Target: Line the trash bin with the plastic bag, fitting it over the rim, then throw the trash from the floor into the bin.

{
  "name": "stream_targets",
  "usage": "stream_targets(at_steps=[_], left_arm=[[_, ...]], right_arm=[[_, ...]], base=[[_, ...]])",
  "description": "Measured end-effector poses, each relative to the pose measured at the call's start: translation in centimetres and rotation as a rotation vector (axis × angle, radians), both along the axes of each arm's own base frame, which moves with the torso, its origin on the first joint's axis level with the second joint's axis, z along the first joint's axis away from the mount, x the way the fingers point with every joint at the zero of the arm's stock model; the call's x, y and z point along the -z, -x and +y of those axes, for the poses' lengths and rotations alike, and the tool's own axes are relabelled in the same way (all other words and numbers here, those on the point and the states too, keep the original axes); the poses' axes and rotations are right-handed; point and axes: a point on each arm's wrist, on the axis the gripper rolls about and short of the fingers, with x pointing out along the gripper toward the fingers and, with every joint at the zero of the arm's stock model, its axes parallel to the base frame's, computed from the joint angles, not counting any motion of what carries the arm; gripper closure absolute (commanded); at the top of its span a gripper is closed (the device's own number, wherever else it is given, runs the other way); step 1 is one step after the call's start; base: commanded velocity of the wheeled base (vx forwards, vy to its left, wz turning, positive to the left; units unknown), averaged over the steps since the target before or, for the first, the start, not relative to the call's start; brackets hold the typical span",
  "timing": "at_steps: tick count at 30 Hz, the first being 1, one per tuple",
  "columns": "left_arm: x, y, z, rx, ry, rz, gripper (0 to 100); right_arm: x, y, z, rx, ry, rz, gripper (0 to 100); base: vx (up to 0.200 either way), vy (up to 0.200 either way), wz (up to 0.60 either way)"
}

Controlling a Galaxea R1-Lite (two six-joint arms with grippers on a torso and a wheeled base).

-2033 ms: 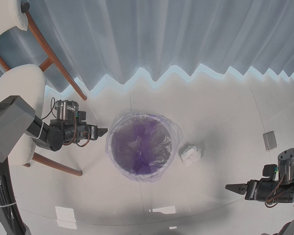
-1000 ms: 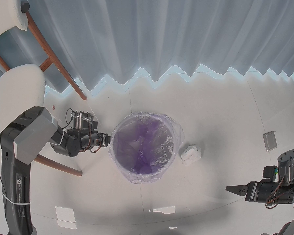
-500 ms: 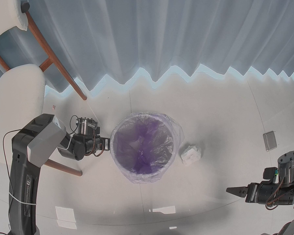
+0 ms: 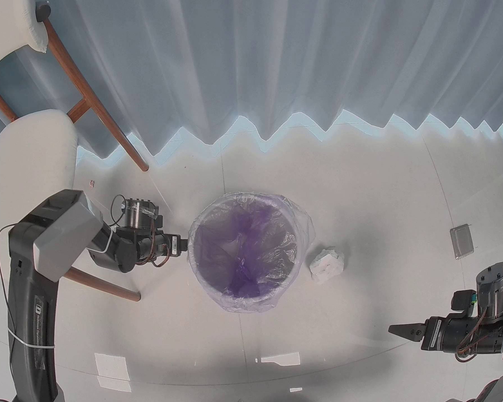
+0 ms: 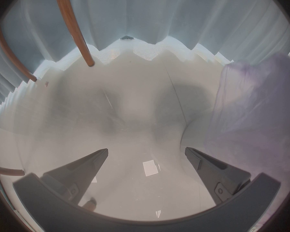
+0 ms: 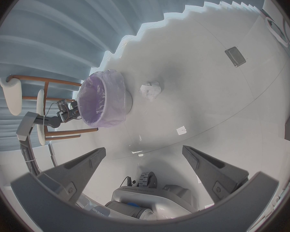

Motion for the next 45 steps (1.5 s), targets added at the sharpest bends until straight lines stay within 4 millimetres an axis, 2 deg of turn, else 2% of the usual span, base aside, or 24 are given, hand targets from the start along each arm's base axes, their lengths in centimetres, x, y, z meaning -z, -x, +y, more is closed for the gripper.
stream_targets(at_steps=[8,13,19,25,32,35,38,45], left_arm=[[-4.6,2.3,0.9,-0.011,0.007,-0.057,0],[-7.4,3.7,0.7,0.0,0.017,-0.116,0],[-10.6,6.4,-0.6,0.05,0.034,-0.174,0],[-13.9,9.9,-1.8,0.107,0.057,-0.235,0],[-18.2,15.8,-2.0,0.189,0.098,-0.323,0],[-19.3,18.3,-1.6,0.21,0.11,-0.349,0],[-20.0,19.9,-0.9,0.207,0.112,-0.373,0],[-21.6,21.7,0.0,0.166,0.082,-0.444,0]], right_arm=[[0.0,0.0,0.0,-0.004,-0.001,0.004,0],[-0.5,-1.9,0.5,0.0,-0.013,-0.028,0],[-0.9,-6.7,1.4,0.019,-0.03,-0.09,0],[0.2,-13.0,2.4,0.04,-0.045,-0.16,0],[1.2,-19.8,3.1,0.07,-0.076,-0.246,0],[1.8,-21.9,3.5,0.077,-0.092,-0.268,0],[2.7,-23.7,4.3,0.071,-0.103,-0.282,0],[4.1,-26.9,5.5,0.062,-0.119,-0.31,0]], base=[[0.0,0.0,0.0],[0.0,0.0,0.0],[0.0,0.0,0.0],[0.0,0.0,0.0],[0.0,0.0,0.0],[0.0,0.0,0.0],[0.0,0.0,0.0],[0.0,0.0,0.0]])
